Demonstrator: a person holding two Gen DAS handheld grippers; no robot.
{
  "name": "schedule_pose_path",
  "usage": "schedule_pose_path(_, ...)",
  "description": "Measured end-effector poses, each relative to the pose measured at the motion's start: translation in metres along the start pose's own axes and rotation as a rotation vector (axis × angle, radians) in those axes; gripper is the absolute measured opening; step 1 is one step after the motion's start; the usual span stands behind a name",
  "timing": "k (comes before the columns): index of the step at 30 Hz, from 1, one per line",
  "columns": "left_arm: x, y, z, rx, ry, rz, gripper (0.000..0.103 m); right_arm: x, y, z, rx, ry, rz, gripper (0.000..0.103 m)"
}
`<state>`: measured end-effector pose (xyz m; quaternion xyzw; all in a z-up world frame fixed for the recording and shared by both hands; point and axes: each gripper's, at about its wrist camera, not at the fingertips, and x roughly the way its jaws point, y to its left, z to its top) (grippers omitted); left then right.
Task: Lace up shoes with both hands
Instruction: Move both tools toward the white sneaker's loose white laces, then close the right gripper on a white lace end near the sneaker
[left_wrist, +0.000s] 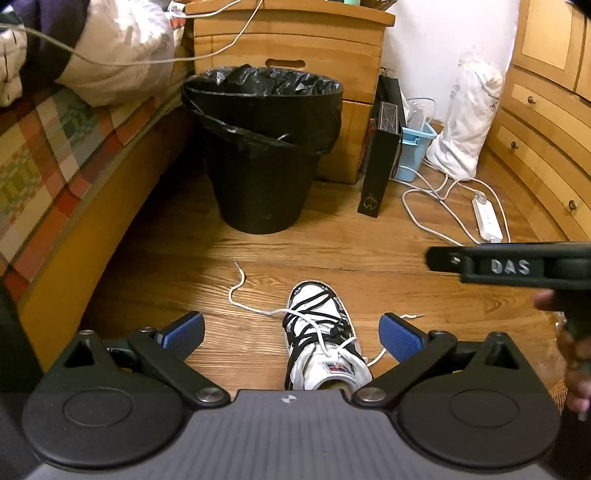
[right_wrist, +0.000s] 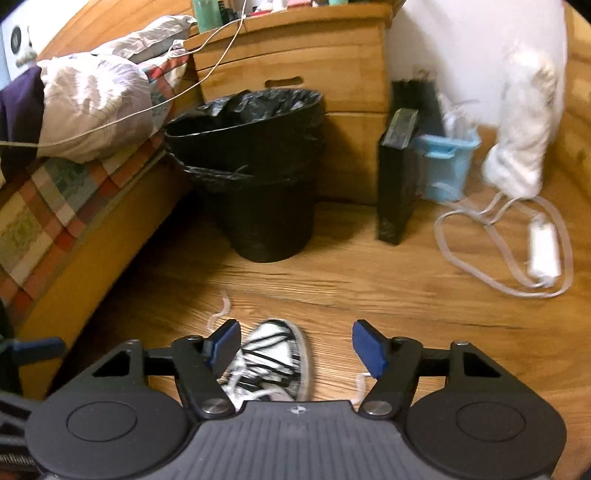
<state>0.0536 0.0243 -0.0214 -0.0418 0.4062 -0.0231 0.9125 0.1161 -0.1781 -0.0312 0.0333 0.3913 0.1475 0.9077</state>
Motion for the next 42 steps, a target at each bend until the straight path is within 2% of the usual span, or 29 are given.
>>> schedule_pose_path(6,0.015,0.007,0.0,-0.005,0.012,0.005,0.103,0.049,0.013,0.018,-0.038,0.021,0.034,0.062)
schedule_pose_path(10,0.015,0.012,-0.008,0.005,0.018,0.002,0.103,0.086,0.028,0.032,-0.07,0.05,0.006,0.062)
schedule_pose_path(13,0.014,0.011,-0.01,0.032,0.008,0.023,0.103,0.111,0.035,0.035,-0.089,0.066,0.058,0.056)
schedule_pose_path(16,0.013,0.014,-0.01,0.02,0.002,0.021,0.103,0.132,0.033,0.034,-0.038,0.027,0.136,0.056)
schedule_pose_path(22,0.013,0.025,-0.01,-0.022,0.005,0.03,0.103,0.189,0.05,0.041,-0.104,0.1,0.187,0.053)
schedule_pose_path(28,0.013,0.034,-0.01,-0.07,0.007,-0.031,0.103,0.245,0.071,0.042,-0.244,0.183,0.175,0.045)
schedule_pose_path(29,0.014,0.035,-0.01,-0.074,0.008,-0.037,0.103,0.252,0.074,0.041,-0.261,0.2,0.188,0.039)
schedule_pose_path(31,0.015,0.037,-0.01,-0.084,0.009,-0.049,0.103,0.267,0.081,0.04,-0.291,0.23,0.206,0.039)
schedule_pose_path(34,0.016,0.039,-0.011,-0.096,0.01,-0.069,0.103,0.286,0.092,0.036,-0.368,0.292,0.191,0.028)
schedule_pose_path(37,0.016,0.037,-0.012,-0.101,0.006,-0.081,0.103,0.295,0.093,0.034,-0.354,0.314,0.184,0.024)
schedule_pose_path(42,0.018,0.035,-0.012,-0.097,0.012,-0.091,0.103,0.311,0.104,0.039,-0.353,0.326,0.163,0.024)
